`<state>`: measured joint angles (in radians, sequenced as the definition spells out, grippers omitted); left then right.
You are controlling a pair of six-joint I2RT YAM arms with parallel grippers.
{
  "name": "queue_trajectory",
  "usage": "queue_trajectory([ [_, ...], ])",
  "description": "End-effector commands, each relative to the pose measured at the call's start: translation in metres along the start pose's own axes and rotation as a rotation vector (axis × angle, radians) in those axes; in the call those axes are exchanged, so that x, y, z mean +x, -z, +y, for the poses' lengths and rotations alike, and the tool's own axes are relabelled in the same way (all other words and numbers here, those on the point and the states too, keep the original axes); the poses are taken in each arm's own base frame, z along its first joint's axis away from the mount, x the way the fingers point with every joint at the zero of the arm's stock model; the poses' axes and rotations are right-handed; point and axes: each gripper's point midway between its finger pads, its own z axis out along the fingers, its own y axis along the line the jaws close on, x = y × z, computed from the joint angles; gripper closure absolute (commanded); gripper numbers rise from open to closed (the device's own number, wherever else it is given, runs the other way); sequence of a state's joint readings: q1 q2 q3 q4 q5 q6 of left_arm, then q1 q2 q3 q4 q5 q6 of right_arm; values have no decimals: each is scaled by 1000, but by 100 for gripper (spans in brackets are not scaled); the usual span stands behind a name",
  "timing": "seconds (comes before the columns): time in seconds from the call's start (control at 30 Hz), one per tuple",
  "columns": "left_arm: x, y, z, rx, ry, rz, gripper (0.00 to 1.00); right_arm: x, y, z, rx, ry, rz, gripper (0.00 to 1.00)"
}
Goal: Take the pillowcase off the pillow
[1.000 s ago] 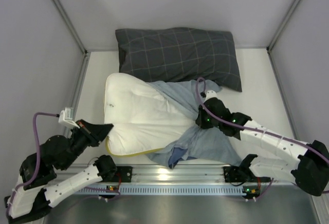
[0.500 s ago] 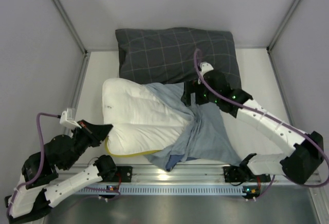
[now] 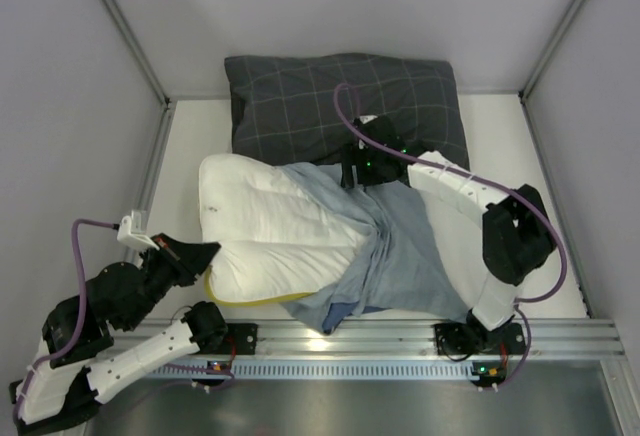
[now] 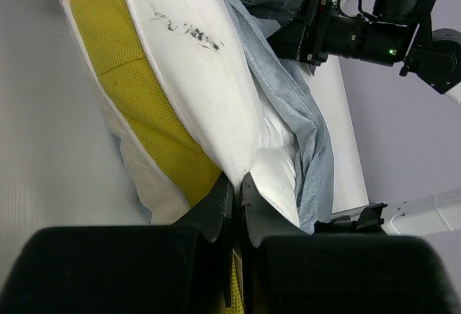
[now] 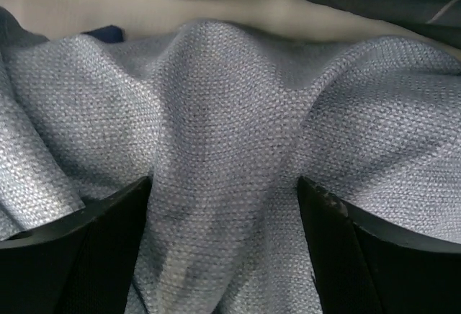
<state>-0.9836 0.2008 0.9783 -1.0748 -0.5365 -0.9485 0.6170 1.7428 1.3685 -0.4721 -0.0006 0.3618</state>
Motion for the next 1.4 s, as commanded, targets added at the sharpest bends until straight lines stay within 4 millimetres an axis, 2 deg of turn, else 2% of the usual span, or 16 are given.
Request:
queue_trajectory([
  [0.0, -18, 9, -18, 73, 65, -49, 100, -2, -4, 11, -52, -7, 1, 27],
  [0.03, -18, 9, -18, 76, 68, -49, 100, 1, -7, 8, -42, -7, 7, 33],
  [0.07, -18, 9, -18, 76, 68, -49, 100, 3, -9, 4, -25, -9, 10, 61],
  [0.17, -22, 12, -20, 86, 79, -58, 100, 2, -11, -25, 90, -53, -13, 100],
  [0.27, -32, 21, -21, 109, 96, -86, 100, 0, -3, -66, 204, -140, -47, 100],
  [0.47, -61, 56, -2, 123, 159, -185, 100, 25, 36, -159, 432, -405, -122, 100],
  [0.63, -74, 76, 11, 124, 195, -229, 100, 43, 74, -210, 482, -574, -236, 100],
  [0.73, -78, 81, 16, 116, 201, -241, 100, 37, 90, -219, 470, -610, -291, 100],
  [0.87, -81, 84, 17, 113, 216, -253, 100, 21, 106, -213, 441, -609, -354, 100],
  [0.97, -76, 77, 15, 99, 213, -236, 100, -14, 107, -182, 248, -511, -391, 100],
  [1.07, -61, 55, 8, 52, 165, -179, 100, -43, 105, -122, 15, -336, -371, 100],
  [1.1, -55, 45, 0, 40, 138, -152, 100, -42, 103, -89, -51, -266, -334, 100],
  [1.27, -26, 5, -16, -26, 32, -44, 100, -73, 110, 4, -201, -11, -347, 99],
  [1.3, -23, 2, -15, -35, 26, -38, 100, -74, 108, 16, -232, 8, -324, 93],
  [1.33, -23, 0, -15, -43, 22, -36, 100, -76, 106, 28, -255, 21, -304, 61],
  [1.37, -23, 1, -14, -46, 24, -39, 100, -89, 102, 36, -269, 18, -295, 46],
])
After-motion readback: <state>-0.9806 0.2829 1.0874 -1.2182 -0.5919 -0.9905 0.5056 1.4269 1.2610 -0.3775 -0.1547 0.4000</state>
